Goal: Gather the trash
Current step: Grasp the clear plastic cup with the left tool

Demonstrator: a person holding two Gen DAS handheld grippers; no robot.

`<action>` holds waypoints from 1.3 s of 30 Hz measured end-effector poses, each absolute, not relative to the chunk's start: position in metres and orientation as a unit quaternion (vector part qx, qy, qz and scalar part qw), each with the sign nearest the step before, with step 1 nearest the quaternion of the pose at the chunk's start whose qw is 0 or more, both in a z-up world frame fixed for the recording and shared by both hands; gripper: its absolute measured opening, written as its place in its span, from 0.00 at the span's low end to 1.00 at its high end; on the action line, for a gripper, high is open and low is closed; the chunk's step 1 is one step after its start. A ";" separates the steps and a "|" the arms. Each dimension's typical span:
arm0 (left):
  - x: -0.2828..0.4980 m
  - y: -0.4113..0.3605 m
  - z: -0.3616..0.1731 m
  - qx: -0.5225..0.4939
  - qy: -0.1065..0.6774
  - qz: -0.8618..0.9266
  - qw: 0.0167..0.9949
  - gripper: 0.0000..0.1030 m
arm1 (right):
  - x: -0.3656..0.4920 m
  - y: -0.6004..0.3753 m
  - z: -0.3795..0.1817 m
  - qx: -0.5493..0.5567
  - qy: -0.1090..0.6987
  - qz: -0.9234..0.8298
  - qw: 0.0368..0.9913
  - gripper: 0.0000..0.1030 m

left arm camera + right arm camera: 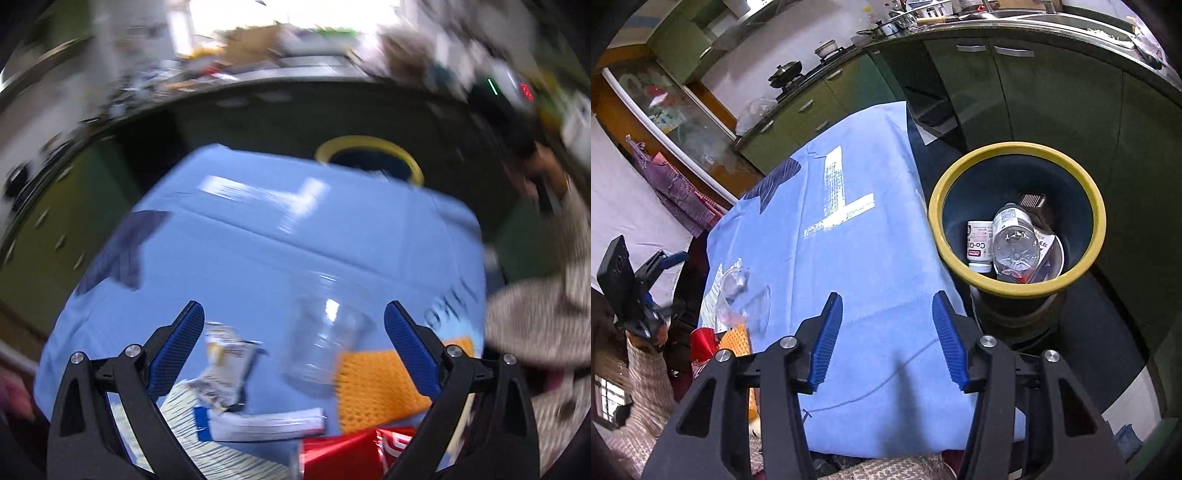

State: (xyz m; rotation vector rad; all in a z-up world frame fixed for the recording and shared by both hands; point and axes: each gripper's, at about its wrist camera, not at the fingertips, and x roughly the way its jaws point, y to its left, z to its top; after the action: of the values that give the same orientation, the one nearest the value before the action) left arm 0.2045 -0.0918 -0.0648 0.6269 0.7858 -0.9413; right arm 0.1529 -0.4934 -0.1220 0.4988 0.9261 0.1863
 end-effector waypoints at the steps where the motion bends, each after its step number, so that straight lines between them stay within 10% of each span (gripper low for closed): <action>1: 0.202 -0.102 -0.070 0.308 0.371 -0.443 0.756 0.91 | 0.151 -0.493 -0.123 0.238 0.442 0.092 0.860 0.49; 39: 0.242 -0.150 -0.124 0.356 0.475 -0.446 0.670 0.54 | 0.146 -0.491 -0.129 0.221 0.450 0.090 0.861 0.55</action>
State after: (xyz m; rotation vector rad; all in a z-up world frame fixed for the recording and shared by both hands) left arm 0.2422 -0.1497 -0.1237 0.8031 1.0703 -1.0056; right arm 0.1458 -0.4909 -0.1290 0.4632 0.9433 0.1882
